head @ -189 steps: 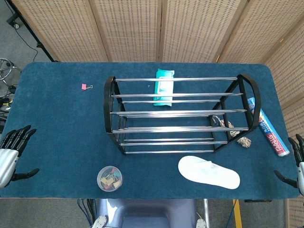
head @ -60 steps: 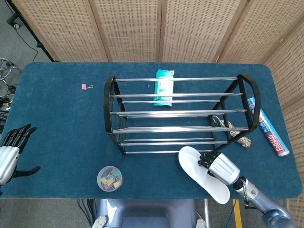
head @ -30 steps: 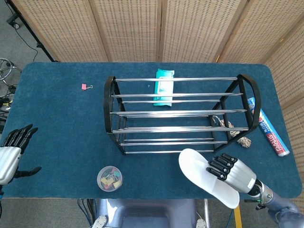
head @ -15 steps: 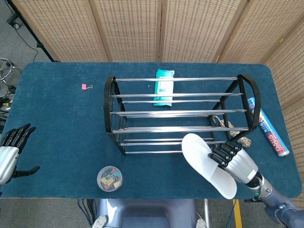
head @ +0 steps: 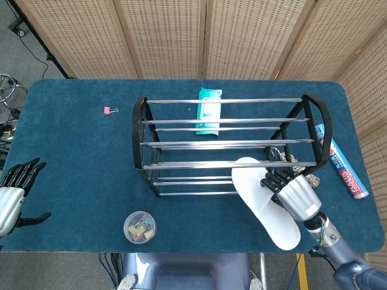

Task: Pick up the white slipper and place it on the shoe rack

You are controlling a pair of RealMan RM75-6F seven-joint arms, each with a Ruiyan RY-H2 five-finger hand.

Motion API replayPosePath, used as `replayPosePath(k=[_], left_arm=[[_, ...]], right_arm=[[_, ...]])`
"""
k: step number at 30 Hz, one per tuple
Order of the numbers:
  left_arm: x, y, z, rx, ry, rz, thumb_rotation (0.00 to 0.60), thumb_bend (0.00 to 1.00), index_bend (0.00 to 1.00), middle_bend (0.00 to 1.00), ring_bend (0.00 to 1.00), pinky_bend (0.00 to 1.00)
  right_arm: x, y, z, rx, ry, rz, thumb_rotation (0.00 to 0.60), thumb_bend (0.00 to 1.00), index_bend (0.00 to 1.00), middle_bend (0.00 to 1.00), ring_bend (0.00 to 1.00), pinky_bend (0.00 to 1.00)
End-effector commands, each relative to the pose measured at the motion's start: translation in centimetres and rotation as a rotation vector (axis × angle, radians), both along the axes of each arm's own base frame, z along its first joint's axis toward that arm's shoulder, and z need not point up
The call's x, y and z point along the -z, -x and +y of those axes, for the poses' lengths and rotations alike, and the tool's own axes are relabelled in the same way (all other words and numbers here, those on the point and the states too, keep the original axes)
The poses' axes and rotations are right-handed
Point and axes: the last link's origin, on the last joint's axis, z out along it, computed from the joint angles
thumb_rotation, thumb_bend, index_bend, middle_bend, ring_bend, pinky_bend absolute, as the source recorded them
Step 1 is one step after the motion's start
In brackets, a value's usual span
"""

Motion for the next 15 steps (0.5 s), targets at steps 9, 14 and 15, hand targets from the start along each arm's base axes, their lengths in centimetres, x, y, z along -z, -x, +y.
replayPosePath(k=[9, 14, 15], left_arm=[[-0.3, 0.1, 0.0, -0.001, -0.005, -0.009, 0.6, 0.0, 0.0, 0.0, 0.0, 0.0], [-0.3, 0.0, 0.0, 0.004, -0.003, -0.01, 0.6, 0.0, 0.0, 0.0, 0.0, 0.0], [-0.4, 0.0, 0.0, 0.004, -0.004, -0.011, 0.6, 0.0, 0.0, 0.0, 0.0, 0.0]], right_arm=[[0.1, -2.3, -1.1, 0.137, -0.018, 0.004, 0.6, 0.64, 0.67, 0.59, 0.55, 0.7], [0.4, -3.3, -2.0, 0.181, -0.026, -0.016, 0.6, 0.64, 0.67, 0.59, 0.55, 0.7], [0.5, -3.4, -2.1, 0.189, -0.028, -0.021, 0.6, 0.64, 0.67, 0.59, 0.55, 0.7]])
